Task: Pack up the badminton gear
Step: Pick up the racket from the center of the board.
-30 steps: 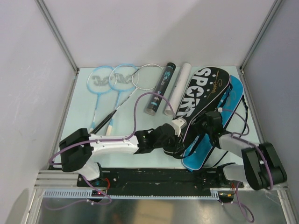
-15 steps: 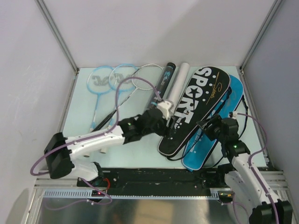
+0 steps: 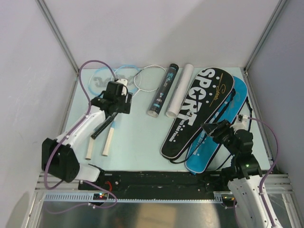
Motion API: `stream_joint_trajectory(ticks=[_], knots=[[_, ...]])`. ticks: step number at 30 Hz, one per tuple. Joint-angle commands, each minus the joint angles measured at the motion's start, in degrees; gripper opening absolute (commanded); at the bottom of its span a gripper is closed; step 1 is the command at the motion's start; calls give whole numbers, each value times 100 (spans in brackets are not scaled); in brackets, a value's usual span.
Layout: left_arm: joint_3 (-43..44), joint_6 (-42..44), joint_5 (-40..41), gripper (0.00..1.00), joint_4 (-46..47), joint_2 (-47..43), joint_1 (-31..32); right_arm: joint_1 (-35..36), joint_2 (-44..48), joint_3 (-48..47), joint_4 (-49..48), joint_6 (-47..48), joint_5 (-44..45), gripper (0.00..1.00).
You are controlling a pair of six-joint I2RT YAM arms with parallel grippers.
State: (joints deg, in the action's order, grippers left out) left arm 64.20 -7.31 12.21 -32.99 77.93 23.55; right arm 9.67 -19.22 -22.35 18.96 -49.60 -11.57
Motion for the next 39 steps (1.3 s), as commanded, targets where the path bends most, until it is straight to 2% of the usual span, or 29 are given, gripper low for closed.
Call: stream_joint_trajectory(ticks=[1, 7, 11, 14, 17, 20, 26, 31, 39], knots=[[343, 773, 243, 78, -396, 569, -736, 19, 162, -218, -194, 147, -484, 60], [724, 1290, 774, 72, -835, 1457, -1229, 4, 80, -305, -221, 309, -724, 60], [987, 1497, 807, 68, -1149, 1690, -1380, -10, 61, -346, -225, 407, -824, 60], [1079, 1761, 846, 61, -1416, 1765, -1409, -33, 43, -350, -230, 453, -864, 60], [857, 2333, 403, 68, -1466, 1468, -1397, -63, 25, -351, -265, 459, -933, 61], [640, 2761, 82, 70, -1468, 1222, -1366, -76, 14, -352, -309, 472, -977, 61], [420, 2865, 91, 68, -1464, 1427, -1360, -137, 32, -360, -381, 418, -1164, 60], [399, 2832, -333, 64, -1427, 1865, -1363, -150, 142, -366, -299, 412, -1160, 60], [648, 2895, -153, 58, -1288, 2330, -1369, -195, 194, -367, -178, 454, -1141, 60]])
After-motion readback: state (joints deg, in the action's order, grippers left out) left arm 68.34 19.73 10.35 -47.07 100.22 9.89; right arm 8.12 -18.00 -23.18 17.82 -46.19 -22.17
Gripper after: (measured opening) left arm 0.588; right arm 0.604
